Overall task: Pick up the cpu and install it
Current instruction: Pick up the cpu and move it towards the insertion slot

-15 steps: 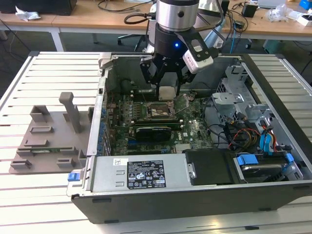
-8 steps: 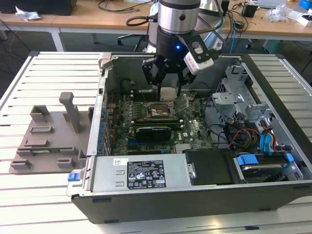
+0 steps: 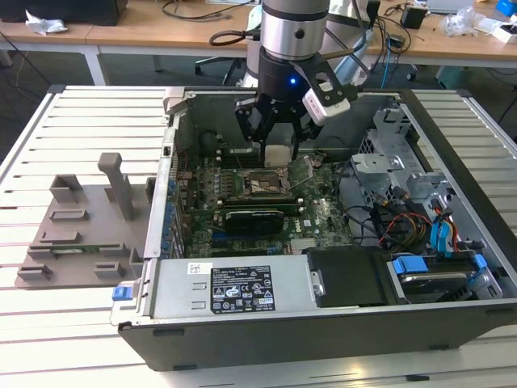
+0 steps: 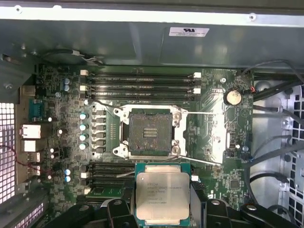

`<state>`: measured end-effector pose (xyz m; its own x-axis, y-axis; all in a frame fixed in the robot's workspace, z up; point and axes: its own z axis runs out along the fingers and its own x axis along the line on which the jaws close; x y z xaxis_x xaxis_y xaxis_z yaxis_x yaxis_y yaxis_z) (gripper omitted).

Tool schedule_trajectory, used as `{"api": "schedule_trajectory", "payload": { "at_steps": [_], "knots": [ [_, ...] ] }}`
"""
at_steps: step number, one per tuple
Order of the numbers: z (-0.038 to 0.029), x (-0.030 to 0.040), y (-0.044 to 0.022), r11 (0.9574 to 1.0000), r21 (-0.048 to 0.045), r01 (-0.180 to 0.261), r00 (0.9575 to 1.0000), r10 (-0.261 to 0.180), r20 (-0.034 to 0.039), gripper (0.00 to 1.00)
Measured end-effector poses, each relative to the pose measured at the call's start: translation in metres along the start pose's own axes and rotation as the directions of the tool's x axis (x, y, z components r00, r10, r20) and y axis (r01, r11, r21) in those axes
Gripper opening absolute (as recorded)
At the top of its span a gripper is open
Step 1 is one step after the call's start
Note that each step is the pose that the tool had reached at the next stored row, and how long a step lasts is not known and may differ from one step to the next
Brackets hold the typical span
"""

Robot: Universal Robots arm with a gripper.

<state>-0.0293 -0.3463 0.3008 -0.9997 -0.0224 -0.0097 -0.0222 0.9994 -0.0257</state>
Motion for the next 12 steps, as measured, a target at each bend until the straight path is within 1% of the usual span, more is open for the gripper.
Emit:
{"api": "schedule_trajectory", "payload": {
  "at_steps": [1,3,7,12],
  "knots": [
    [0.0008,0.0,0.001,1.0,-0.0001,0.0,1.0,0.0,0.0,0.55],
    [0.006,0.0,0.0048,1.0,-0.0001,0.002,1.0,-0.002,0.0001,0.55],
    [0.013,-0.0001,0.009,1.0,0.0,0.003,1.0,-0.003,0.0001,0.55],
    [0.0201,-0.0001,0.0136,1.0,-0.0003,0.003,1.0,-0.003,0.0002,0.55]
  ]
}}
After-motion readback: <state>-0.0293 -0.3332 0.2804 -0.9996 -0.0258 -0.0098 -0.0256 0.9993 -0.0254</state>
